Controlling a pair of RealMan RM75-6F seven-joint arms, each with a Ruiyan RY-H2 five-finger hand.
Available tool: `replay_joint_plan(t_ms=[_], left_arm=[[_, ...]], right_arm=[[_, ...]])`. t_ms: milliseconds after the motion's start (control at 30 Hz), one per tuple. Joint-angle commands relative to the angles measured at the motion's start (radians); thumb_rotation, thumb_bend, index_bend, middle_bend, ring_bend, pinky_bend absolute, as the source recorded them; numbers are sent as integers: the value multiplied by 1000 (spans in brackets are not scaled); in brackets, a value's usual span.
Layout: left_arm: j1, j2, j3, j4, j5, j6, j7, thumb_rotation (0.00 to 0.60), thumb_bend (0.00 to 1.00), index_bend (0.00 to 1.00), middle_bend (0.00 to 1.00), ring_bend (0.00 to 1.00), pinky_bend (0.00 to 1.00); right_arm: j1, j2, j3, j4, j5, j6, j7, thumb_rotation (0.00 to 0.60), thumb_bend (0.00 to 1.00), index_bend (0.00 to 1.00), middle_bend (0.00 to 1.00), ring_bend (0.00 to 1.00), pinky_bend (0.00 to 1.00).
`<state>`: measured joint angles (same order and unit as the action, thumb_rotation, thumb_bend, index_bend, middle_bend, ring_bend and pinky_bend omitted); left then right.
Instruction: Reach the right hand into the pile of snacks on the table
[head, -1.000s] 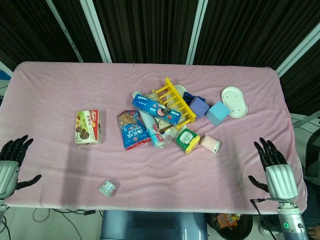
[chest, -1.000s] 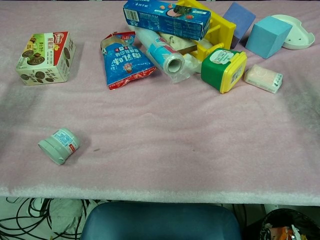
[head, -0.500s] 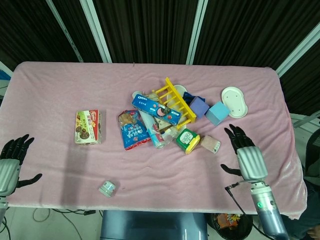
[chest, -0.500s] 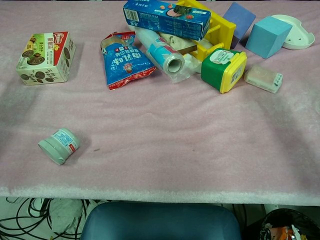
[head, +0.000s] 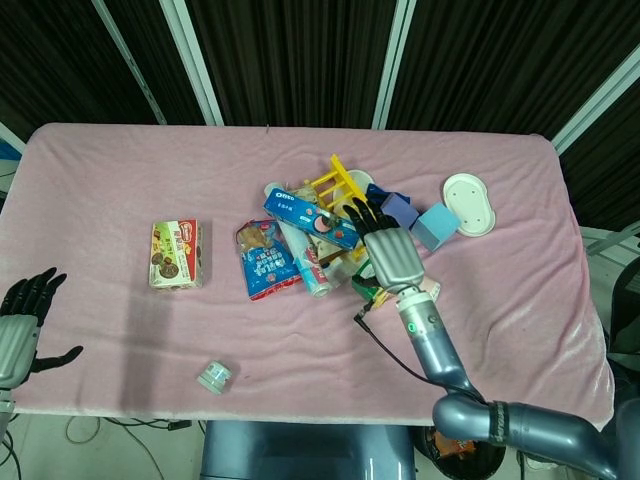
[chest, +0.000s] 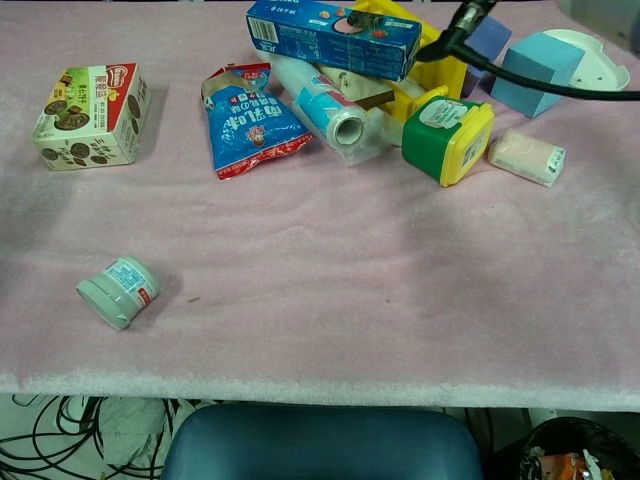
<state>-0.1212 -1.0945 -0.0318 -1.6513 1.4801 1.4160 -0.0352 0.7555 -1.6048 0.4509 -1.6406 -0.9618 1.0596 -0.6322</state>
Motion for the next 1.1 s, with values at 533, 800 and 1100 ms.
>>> replay_joint_plan(t_ms=[533, 800, 1100], left_arm=[[-8, 2, -11, -12, -36, -21, 11, 600, 0, 0, 0, 0, 0], [-10, 3, -13, -13, -41, -25, 8, 600, 0, 0, 0, 0, 0], [-8, 3, -13, -14, -34, -16, 4, 600, 0, 0, 0, 0, 0]], right_arm=[[292, -235, 33, 560, 137, -191, -30, 600, 59, 0, 1, 0, 223], [291, -262, 11, 612, 130, -204, 47, 600, 297, 615, 564, 515, 502], [231, -201, -11, 472, -31, -103, 215, 600, 358, 831, 730, 694, 708]])
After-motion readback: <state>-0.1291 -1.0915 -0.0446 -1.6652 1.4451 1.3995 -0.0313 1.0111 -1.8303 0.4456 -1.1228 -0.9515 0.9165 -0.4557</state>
